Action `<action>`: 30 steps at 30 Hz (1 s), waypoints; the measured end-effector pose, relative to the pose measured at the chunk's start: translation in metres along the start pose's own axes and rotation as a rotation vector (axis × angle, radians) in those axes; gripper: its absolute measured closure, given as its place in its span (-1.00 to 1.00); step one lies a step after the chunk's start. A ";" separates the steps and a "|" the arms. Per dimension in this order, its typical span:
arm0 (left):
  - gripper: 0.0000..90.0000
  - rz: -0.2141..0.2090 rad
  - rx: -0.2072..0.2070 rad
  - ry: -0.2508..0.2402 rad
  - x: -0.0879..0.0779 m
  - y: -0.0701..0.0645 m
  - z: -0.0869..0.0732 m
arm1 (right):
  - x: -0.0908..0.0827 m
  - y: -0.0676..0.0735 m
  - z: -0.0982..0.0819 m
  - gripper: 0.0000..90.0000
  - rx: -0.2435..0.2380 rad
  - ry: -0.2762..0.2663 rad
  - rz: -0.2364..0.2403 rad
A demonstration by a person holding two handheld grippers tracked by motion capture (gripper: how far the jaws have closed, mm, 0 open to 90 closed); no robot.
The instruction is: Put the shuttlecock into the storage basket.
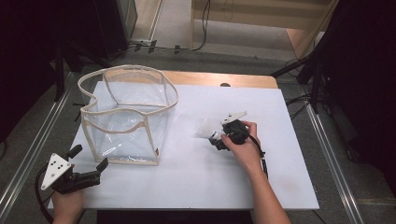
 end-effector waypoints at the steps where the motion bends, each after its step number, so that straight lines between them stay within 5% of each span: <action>1: -1.00 0.000 0.000 0.000 0.000 0.000 0.000 | 0.000 -0.001 0.000 -0.38 0.004 0.000 -0.002; 10: -1.00 -0.001 0.003 0.001 0.000 0.000 0.000 | 0.005 0.001 -0.001 0.11 -0.002 0.023 0.030; 17: -1.00 -0.001 0.005 0.000 0.000 0.000 0.000 | 0.013 0.004 -0.001 0.38 -0.020 0.068 -0.009; 30: -1.00 -0.003 0.004 -0.001 0.000 0.000 0.000 | 0.010 0.007 0.001 0.40 -0.012 0.032 0.012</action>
Point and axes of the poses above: each handheld gripper's, and its own axes: x roughly forward along the jaws, z roughly out of its top, y roughly to its left, the point moved 3 cm from there along x, roughly forward along the jaws, and after that the axes turned 14 degrees about z, right-handed, at the moved point
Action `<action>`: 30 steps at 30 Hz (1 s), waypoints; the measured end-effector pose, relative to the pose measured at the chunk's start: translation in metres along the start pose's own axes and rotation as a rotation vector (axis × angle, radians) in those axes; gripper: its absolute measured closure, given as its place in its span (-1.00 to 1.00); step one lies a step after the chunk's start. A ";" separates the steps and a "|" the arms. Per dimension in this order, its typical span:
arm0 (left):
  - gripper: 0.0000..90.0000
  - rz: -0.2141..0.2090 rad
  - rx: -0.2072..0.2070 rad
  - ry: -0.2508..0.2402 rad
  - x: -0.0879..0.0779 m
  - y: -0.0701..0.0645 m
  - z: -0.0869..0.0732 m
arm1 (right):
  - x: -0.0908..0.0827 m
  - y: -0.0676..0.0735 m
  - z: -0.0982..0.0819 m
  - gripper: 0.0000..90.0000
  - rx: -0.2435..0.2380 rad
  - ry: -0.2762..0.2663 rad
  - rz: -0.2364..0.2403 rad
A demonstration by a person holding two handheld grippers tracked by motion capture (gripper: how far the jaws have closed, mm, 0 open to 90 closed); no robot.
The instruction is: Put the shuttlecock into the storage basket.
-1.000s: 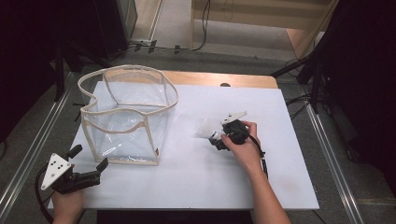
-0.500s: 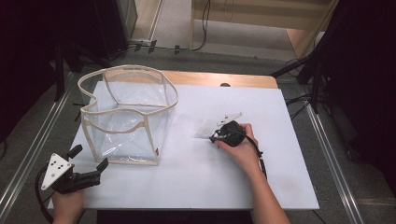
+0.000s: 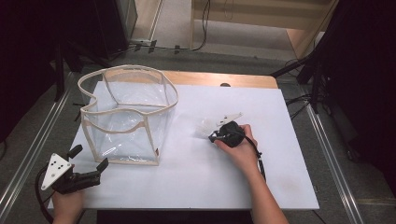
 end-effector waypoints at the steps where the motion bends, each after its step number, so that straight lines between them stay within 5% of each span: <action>1: -1.00 0.001 0.001 0.002 0.000 0.000 0.000 | -0.001 0.001 0.001 0.40 0.000 -0.012 0.001; 14: -1.00 0.001 0.001 0.001 0.000 0.000 0.000 | -0.020 0.006 0.014 0.40 0.011 -0.132 0.022; 30: -1.00 0.006 -0.005 0.004 0.000 0.001 0.000 | -0.032 0.016 0.031 0.40 -0.003 -0.209 0.037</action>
Point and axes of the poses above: each handheld gripper's, and its own axes: x roughly forward along the jaws, z roughly out of its top, y roughly to its left, the point moved 3 cm from there along x, roughly forward along the jaws, and after that the axes turned 14 degrees about z, right-handed, at the moved point
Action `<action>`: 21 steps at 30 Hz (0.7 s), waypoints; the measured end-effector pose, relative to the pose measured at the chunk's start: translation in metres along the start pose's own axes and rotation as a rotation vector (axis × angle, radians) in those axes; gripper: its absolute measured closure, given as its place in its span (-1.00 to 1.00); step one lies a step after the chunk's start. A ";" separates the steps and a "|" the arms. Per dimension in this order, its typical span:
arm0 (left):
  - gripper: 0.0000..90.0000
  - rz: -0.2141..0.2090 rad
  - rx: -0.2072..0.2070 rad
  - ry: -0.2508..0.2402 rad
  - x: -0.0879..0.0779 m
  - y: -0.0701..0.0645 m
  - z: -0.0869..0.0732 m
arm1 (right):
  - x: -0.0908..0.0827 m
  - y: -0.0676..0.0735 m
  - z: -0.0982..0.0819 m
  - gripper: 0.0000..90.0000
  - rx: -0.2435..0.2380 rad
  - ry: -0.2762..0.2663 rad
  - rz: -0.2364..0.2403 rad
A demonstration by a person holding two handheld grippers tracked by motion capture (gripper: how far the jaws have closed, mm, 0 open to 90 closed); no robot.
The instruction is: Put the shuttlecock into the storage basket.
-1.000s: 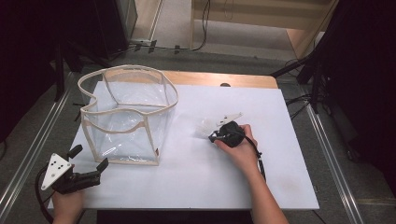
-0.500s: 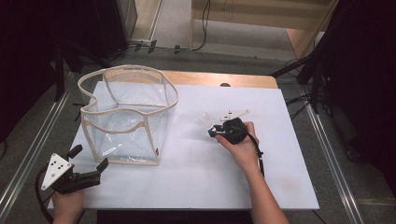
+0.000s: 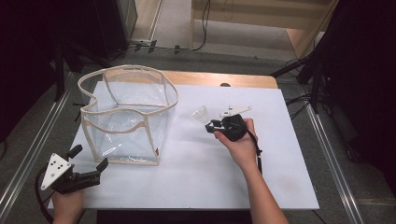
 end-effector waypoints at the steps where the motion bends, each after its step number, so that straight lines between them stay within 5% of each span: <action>1: -1.00 0.000 0.000 0.000 0.000 0.000 0.000 | 0.000 0.000 0.001 0.40 -0.006 -0.006 0.002; 21: -1.00 0.000 0.005 0.000 0.000 -0.001 0.000 | -0.009 0.011 0.019 0.40 -0.028 -0.079 0.008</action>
Point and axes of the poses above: each handheld gripper's, and its own axes: x roughly forward along the jaws, z roughly out of its top, y roughly to its left, the point moved 3 cm from there along x, roughly forward along the jaws, and after that the axes turned 14 degrees about z, right-handed, at the moved point
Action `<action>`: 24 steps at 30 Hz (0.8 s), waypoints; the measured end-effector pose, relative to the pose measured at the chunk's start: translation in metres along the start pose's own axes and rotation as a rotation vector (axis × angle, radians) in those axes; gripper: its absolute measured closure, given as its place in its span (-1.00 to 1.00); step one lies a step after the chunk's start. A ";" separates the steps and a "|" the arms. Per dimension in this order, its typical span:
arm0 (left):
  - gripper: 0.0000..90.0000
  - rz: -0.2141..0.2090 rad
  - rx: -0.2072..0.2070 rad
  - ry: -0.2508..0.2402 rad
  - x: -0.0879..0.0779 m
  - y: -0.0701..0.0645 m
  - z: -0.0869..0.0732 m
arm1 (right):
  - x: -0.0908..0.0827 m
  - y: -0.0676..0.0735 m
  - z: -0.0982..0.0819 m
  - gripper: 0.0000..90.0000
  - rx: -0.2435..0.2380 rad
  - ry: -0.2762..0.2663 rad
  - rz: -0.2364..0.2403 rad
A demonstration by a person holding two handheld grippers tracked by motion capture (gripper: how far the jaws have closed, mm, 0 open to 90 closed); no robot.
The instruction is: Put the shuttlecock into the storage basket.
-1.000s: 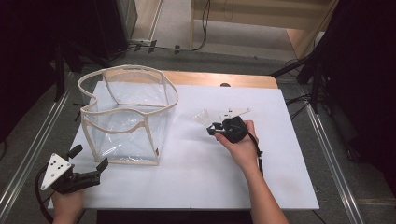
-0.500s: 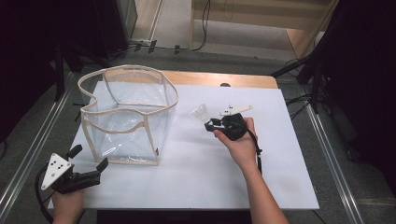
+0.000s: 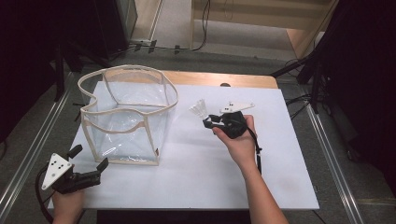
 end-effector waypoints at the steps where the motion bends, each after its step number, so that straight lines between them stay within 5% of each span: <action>1: -1.00 0.000 -0.001 0.001 0.000 0.000 0.000 | 0.000 0.001 0.001 0.40 0.002 0.001 -0.001; 24: -1.00 -0.010 0.001 0.002 0.000 0.000 0.000 | -0.010 0.013 0.030 0.40 -0.039 -0.073 -0.019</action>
Point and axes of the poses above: each handheld gripper's, and its own axes: x roughly forward along the jaws, z roughly out of its top, y roughly to its left, the point moved 3 cm from there along x, roughly forward along the jaws, and after that the axes turned 14 degrees about z, right-handed, at the moved point
